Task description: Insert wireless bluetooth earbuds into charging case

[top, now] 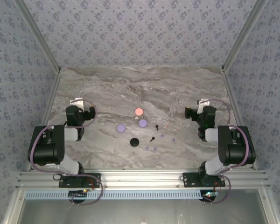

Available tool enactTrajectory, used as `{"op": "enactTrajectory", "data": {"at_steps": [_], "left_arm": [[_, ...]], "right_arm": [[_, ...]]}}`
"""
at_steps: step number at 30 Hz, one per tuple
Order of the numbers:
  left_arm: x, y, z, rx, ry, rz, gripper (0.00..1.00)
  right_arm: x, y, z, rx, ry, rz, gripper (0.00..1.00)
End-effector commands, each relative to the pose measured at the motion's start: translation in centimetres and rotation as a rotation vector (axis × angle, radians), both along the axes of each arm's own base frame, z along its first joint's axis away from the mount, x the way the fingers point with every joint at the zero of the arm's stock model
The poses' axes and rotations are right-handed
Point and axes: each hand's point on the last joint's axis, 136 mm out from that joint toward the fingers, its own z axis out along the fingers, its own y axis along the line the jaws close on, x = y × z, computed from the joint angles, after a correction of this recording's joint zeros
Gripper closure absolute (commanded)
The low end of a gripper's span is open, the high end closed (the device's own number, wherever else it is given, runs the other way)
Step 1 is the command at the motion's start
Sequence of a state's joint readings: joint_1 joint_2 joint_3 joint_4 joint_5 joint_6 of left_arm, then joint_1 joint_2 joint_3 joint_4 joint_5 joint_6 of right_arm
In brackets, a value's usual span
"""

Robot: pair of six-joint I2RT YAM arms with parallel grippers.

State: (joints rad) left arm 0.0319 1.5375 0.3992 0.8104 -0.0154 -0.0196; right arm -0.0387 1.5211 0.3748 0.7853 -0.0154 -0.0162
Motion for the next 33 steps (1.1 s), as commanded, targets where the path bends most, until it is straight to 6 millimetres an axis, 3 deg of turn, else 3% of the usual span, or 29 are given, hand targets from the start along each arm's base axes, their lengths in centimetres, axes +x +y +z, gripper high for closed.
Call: {"op": "enactTrajectory", "data": {"at_steps": [1,25,27,33], "left_arm": [[0.5,-0.2,0.7,-0.006,-0.020,-0.003,0.01],[0.4,-0.1,0.8,-0.006,-0.022,0.003,0.01],[0.3,0.5,1.9,-0.002,-0.035,0.043,0.01],[-1.3,1.5,7.2,-0.046,-0.052,0.130,0.01]], "right_arm": [[0.7,-0.4,1.0,-0.013,-0.032,-0.012,0.00],[0.7,-0.4,1.0,0.010,-0.035,0.000,0.00],[0.5,-0.2,1.3,0.024,-0.033,0.024,0.00],[-0.1,-0.2,5.1,0.086,0.076,0.020,0.00]]}}
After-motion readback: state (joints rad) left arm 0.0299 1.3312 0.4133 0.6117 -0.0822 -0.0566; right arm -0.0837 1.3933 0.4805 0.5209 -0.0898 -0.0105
